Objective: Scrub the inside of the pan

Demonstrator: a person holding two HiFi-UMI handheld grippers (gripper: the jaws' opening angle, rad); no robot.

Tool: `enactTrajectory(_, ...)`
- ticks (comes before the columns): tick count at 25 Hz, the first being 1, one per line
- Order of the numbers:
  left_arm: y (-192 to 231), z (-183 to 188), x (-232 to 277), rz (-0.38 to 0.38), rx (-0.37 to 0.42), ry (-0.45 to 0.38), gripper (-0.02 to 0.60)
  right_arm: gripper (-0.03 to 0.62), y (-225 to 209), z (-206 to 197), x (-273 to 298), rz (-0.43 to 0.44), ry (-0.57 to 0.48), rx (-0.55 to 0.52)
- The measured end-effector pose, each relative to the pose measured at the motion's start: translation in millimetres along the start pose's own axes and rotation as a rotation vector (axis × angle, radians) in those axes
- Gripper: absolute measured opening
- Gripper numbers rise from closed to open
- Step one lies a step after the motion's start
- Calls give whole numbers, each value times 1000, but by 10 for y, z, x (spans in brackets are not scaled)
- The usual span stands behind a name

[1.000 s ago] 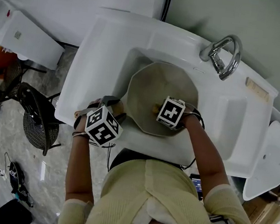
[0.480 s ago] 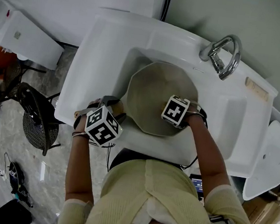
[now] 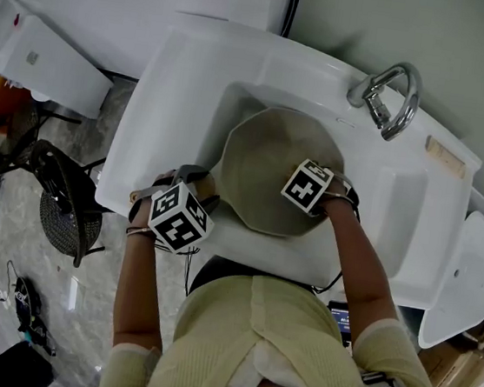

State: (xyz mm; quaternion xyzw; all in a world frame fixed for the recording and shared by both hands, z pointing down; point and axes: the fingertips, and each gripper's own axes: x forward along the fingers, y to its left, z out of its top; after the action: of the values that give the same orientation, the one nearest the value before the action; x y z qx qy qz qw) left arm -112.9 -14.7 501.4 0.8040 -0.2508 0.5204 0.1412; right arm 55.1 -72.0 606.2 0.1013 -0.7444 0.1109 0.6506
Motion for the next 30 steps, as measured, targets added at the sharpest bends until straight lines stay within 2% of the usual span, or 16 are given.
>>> enactTrajectory(6,0,0,-5,1,1,0,262,77,-168,83,10,-88,-40,70)
enactTrajectory(11,4,-1,0,0,0,1,262,75,-199,182,16,-108,-82,83)
enactTrajectory(21,-2,-4,3,2,-1,1,262,75,51,484,-35,-24,-204,52)
enactTrajectory(30,1,-4,2,5,2,-3,262,75,287,625,-56,29,-232,12)
